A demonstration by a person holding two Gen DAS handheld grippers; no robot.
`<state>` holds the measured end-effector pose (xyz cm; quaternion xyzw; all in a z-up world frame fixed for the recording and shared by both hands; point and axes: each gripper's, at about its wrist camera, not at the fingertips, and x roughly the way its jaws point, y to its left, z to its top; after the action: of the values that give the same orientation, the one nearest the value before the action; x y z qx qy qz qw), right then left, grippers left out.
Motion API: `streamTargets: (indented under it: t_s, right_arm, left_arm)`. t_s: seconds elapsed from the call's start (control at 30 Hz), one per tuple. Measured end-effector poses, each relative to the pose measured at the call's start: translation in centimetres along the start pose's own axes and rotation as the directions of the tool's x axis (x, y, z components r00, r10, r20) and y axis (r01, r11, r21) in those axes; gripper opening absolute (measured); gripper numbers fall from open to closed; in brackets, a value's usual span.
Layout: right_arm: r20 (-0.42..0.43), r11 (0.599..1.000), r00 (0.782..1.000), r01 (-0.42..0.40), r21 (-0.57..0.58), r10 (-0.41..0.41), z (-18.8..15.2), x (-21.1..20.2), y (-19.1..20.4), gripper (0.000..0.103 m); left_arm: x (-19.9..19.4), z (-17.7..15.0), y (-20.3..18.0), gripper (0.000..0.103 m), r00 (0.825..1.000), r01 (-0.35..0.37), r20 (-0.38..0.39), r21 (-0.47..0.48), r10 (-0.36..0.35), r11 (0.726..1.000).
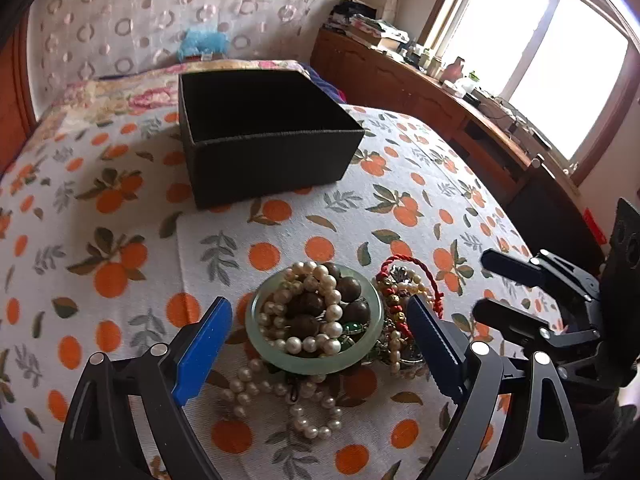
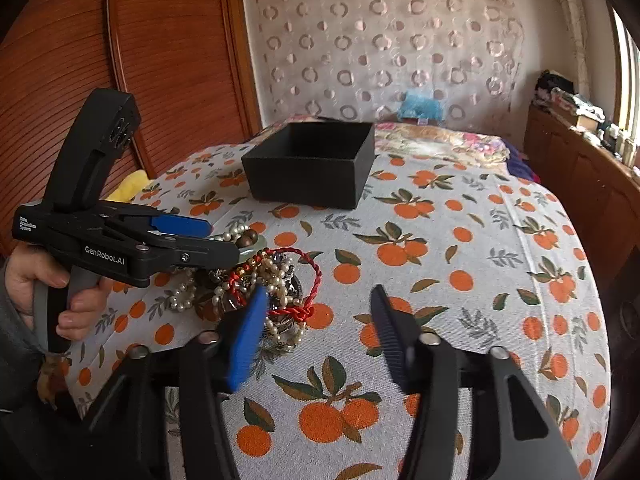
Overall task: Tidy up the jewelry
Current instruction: 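Lower the left tool toward the jade bangle while the right tool approaches the pile, then close the left tool on the jade bangle while the right tool grasps the red bead bracelet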
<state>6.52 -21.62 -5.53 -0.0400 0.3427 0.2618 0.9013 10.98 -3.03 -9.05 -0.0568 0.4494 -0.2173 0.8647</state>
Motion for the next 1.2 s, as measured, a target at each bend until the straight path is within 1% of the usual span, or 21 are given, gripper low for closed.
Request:
streamTargets:
  t_s: [0.07,0.1,0.13,0.17,0.27,0.37,0.5,0.67,0.77,0.83,0.9,0.93,0.97,1.2]
  right_arm:
    - [-0.013,1.000,1.000,-0.009,-0.007,0.009,0.1,0.4,-0.1,0.045]
    - [-0.020,1.000,1.000,-0.012,-0.008,0.012,0.2,0.6,-0.2,0.043]
    - [-0.032,1.000,0.999,-0.019,-0.006,0.019,0.3,1.0,-0.3,0.041]
    - [-0.039,1.000,0.999,-0.026,-0.003,0.025,0.4,1.2,-0.4,0.040]
    - [-0.059,0.999,0.998,-0.038,0.002,0.038,0.8,2.0,-0.7,0.036]
    - [-0.075,0.998,0.996,-0.055,0.002,0.055,1.4,2.8,-0.9,0.035]
    - [-0.103,0.997,0.992,-0.071,0.003,0.071,1.9,3.9,-0.9,0.034]
    - [-0.135,0.994,0.985,-0.105,0.022,0.107,2.2,5.0,-1.0,0.033]
    - [-0.155,0.993,0.981,-0.113,0.030,0.116,2.2,5.5,-1.2,0.025]
    - [-0.168,0.991,0.977,-0.129,0.037,0.133,2.3,5.8,-1.2,0.022]
    - [-0.176,0.988,0.973,-0.147,0.037,0.152,2.3,5.9,-1.2,0.014]
    - [-0.175,0.988,0.972,-0.153,0.035,0.156,2.3,5.8,-1.1,0.008]
    - [-0.168,0.988,0.974,-0.151,0.031,0.154,2.5,5.6,-1.1,0.004]
    - [-0.087,0.991,0.987,-0.136,-0.019,0.134,4.5,3.6,-0.3,0.003]
  left_arm:
    - [0.2,0.1,-0.1,0.084,1.000,0.006,0.001,0.000,-0.006,1.000]
    - [0.2,0.1,-0.1,0.079,1.000,0.008,0.001,0.000,-0.008,1.000]
    - [0.3,0.2,-0.2,0.070,1.000,-0.002,-0.001,0.001,0.002,1.000]
    - [0.3,0.2,-0.2,0.069,1.000,-0.015,0.001,0.007,0.015,1.000]
    - [0.2,0.2,-0.4,0.069,1.000,-0.022,0.005,0.020,0.022,1.000]
    - [-0.7,0.2,-0.8,0.069,0.997,-0.058,0.049,0.040,0.056,0.998]
    - [-2.2,0.5,-1.2,0.069,0.991,-0.080,0.108,0.053,0.074,0.995]
    - [-3.6,1.0,-1.4,0.069,0.982,-0.111,0.159,0.061,0.100,0.992]
    - [-4.1,1.3,-1.3,0.069,0.978,-0.121,0.177,0.060,0.109,0.991]
    - [-4.5,1.4,-1.2,0.069,0.976,-0.126,0.184,0.057,0.113,0.990]
    - [-4.8,1.5,-1.0,0.069,0.974,-0.131,0.191,0.052,0.118,0.990]
    - [-5.0,1.5,-0.8,0.069,0.973,-0.133,0.195,0.049,0.121,0.990]
    - [-5.2,1.6,-0.6,0.069,0.972,-0.135,0.200,0.044,0.123,0.990]
    - [-5.9,1.8,-0.1,0.069,0.966,-0.157,0.216,0.039,0.145,0.987]
